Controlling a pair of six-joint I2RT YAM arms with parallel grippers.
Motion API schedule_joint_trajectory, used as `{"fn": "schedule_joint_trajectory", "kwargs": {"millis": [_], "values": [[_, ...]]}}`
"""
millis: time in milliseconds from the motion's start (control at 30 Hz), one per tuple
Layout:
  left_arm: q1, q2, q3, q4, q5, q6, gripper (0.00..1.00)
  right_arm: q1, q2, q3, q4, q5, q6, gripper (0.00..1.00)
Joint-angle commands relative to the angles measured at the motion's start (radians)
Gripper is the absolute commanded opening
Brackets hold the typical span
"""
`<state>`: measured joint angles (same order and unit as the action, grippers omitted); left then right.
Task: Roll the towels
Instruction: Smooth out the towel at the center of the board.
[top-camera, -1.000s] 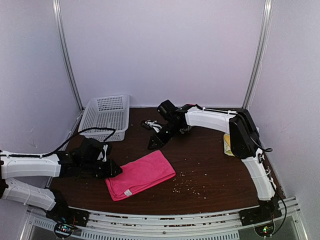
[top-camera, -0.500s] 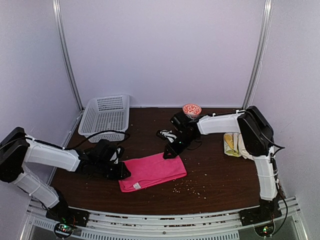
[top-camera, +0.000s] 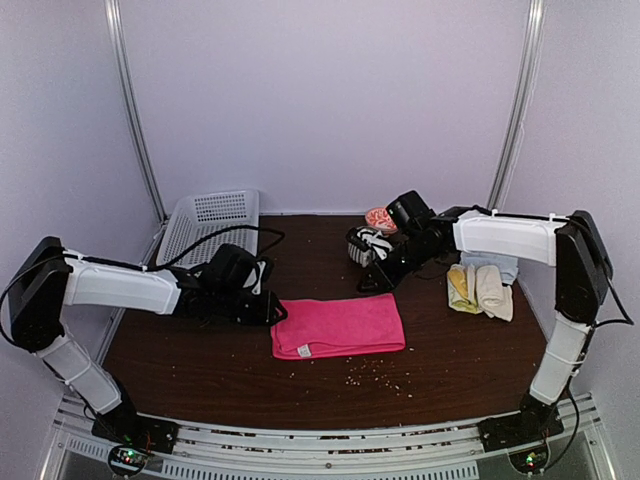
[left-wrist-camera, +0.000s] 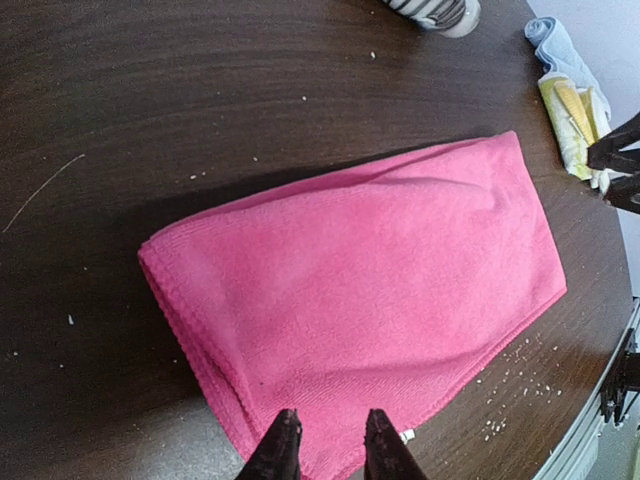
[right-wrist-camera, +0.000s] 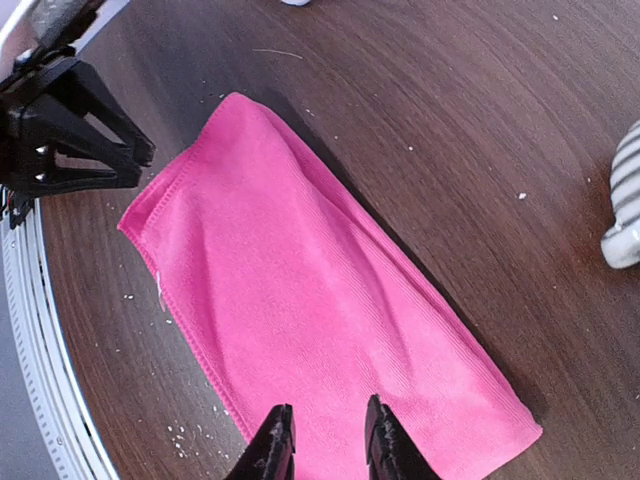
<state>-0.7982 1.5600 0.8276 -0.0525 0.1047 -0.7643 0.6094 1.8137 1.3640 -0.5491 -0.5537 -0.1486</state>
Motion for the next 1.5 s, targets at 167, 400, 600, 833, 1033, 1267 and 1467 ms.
{"fn": "schedule_joint_trajectory", "kwargs": {"millis": [167, 400, 600, 833, 1033, 1267, 1467], "values": [[-0.051, 0.124, 0.18, -0.111, 0.035, -0.007, 0.21, -0.045, 0.07, -0.105, 0.045, -0.254, -0.146, 0.23], [-0.103, 0.175, 0.19, -0.138, 0.08, 0.002, 0.2, -0.047, 0.142, -0.078, 0.006, -0.225, -0.17, 0.2], [-0.108, 0.116, 0.115, -0.154, 0.061, -0.018, 0.2, -0.048, 0.166, -0.079, -0.008, -0.236, -0.179, 0.19], [-0.109, -0.017, -0.059, -0.15, 0.025, -0.067, 0.19, -0.052, 0.186, -0.075, -0.021, -0.23, -0.185, 0.19], [-0.108, 0.013, -0.076, -0.142, -0.026, -0.122, 0.2, -0.055, 0.193, -0.068, -0.023, -0.227, -0.179, 0.19], [-0.108, -0.053, -0.044, -0.188, -0.026, -0.125, 0.17, -0.056, 0.185, -0.074, -0.026, -0.221, -0.183, 0.19], [-0.101, -0.14, 0.017, -0.264, 0.015, -0.109, 0.03, -0.056, 0.185, -0.073, -0.031, -0.22, -0.186, 0.2]]}}
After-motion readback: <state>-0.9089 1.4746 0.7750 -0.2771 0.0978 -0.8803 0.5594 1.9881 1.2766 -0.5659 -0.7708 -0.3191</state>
